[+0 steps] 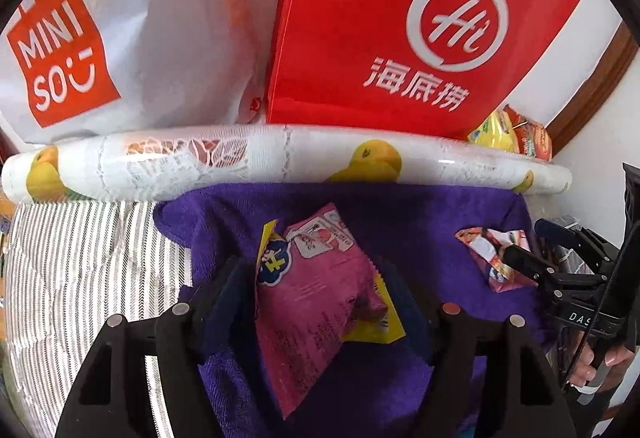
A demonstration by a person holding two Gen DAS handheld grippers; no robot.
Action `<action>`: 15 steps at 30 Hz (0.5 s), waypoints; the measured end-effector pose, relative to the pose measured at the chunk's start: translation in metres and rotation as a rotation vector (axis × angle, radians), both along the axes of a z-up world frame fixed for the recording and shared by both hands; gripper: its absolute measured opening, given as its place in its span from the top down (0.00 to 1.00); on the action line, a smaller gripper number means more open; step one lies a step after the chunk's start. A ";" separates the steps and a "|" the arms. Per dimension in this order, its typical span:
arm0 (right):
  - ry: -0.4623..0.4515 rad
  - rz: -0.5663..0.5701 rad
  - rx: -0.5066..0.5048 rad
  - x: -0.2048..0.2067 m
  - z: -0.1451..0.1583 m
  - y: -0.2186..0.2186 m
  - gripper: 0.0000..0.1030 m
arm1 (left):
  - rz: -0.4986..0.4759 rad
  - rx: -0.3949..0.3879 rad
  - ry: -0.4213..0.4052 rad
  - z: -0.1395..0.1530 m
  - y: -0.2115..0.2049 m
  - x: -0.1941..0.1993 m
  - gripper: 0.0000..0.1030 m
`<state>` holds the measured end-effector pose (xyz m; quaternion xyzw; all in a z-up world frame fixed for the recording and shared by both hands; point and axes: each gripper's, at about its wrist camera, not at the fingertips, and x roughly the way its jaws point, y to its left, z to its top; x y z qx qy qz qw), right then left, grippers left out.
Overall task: Organize snacks
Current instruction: 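Open both grippers to drop the pink bag and candy onto the purple towel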
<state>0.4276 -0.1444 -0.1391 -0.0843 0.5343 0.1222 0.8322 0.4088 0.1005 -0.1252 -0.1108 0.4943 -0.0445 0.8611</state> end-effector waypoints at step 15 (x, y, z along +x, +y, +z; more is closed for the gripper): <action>-0.177 -0.135 0.063 -0.046 0.069 -0.020 0.20 | 0.036 0.019 -0.136 0.055 0.013 -0.026 0.32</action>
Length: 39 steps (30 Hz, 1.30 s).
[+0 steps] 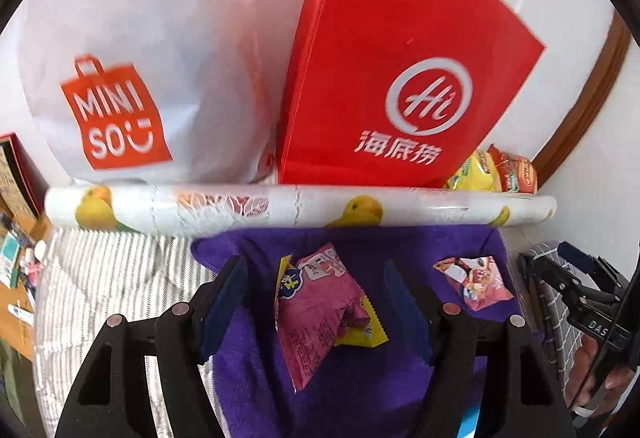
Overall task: Organize snacks
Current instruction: 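Open both grippers to drop the pink bag and candy onto the purple towel, then grasp the blue packet with the right gripper while the left gripper returns to the pile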
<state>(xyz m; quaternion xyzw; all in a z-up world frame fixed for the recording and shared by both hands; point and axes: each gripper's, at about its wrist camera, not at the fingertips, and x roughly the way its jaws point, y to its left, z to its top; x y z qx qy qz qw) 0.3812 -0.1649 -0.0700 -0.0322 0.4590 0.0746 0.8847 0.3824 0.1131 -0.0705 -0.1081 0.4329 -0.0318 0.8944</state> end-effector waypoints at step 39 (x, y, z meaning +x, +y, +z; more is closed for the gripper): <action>0.219 -0.044 0.119 -0.262 -0.034 -0.015 0.25 | 0.060 -0.022 0.022 0.017 0.004 -0.236 0.32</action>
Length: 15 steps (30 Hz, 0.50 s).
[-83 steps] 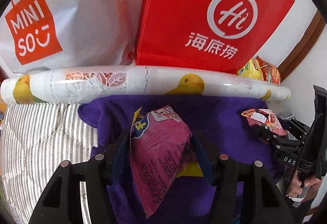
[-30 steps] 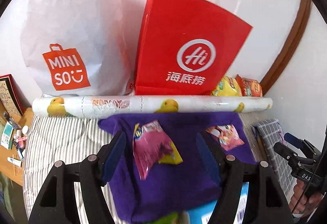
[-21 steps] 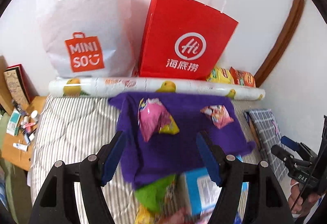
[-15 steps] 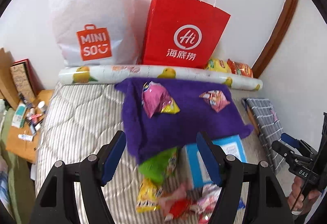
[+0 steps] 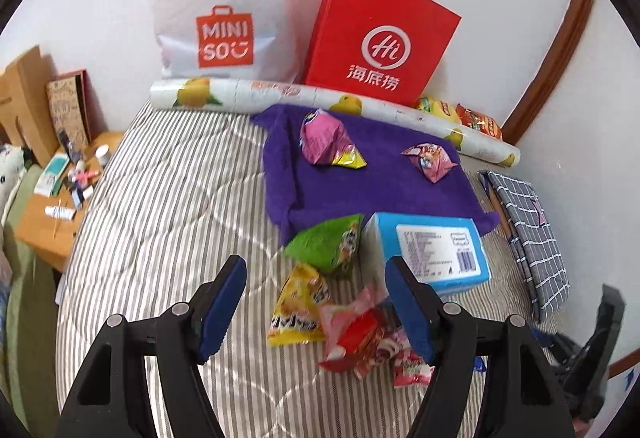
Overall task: Organize snacks
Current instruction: 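Grasp the blue packet with the right gripper while the left gripper returns to the pile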
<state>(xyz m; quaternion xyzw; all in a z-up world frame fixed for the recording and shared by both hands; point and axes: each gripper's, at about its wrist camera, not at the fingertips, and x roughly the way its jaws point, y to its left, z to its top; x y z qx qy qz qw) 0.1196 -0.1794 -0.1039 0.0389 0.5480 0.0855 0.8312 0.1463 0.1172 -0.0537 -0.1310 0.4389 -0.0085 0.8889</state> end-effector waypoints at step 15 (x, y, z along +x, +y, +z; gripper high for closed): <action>0.050 0.036 -0.054 -0.017 -0.050 0.034 0.23 | 0.042 -0.035 0.043 -0.029 0.034 -0.017 0.32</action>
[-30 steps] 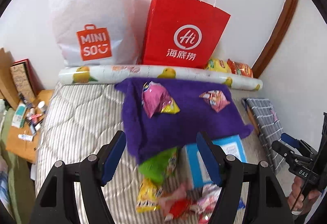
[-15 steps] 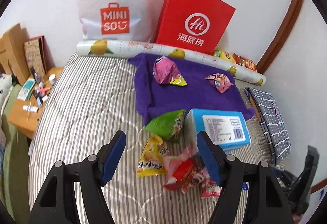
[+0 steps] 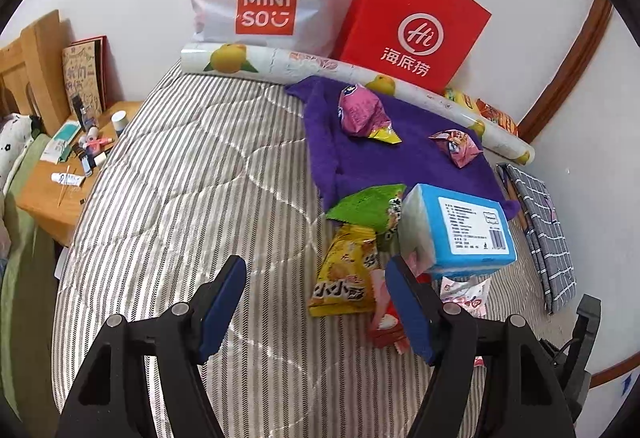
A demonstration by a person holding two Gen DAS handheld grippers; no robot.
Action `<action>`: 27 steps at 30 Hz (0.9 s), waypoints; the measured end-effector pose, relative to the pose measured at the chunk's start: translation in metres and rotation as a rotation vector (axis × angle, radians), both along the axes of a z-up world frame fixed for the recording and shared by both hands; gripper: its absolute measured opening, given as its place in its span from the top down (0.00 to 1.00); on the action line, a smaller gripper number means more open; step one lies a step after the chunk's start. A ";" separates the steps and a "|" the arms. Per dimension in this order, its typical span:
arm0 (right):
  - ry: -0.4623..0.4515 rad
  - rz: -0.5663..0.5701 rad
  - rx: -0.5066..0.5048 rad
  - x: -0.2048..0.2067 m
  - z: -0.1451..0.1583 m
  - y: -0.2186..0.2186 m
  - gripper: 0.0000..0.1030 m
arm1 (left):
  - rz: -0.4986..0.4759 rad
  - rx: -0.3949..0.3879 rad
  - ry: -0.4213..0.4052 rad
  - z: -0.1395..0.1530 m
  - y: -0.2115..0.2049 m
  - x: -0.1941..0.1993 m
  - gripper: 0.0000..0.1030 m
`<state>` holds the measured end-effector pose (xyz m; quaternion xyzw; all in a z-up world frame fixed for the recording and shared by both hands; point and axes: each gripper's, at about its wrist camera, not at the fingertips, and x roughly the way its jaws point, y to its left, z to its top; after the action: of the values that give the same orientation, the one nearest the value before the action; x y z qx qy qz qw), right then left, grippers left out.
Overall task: Organize snacks
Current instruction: 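Grasp the blue packet with the right gripper while the left gripper returns to the pile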
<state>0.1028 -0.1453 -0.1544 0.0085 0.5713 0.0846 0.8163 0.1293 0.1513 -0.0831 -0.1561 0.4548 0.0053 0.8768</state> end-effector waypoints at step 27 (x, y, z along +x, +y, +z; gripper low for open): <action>-0.122 0.021 -0.094 -0.005 0.013 -0.017 0.55 | -0.091 -0.058 0.045 -0.025 -0.023 0.004 0.32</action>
<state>0.0982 -0.1621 -0.1419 -0.0407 0.5239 0.0666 0.8482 0.1330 0.1278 -0.1077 -0.1603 0.4810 -0.0444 0.8608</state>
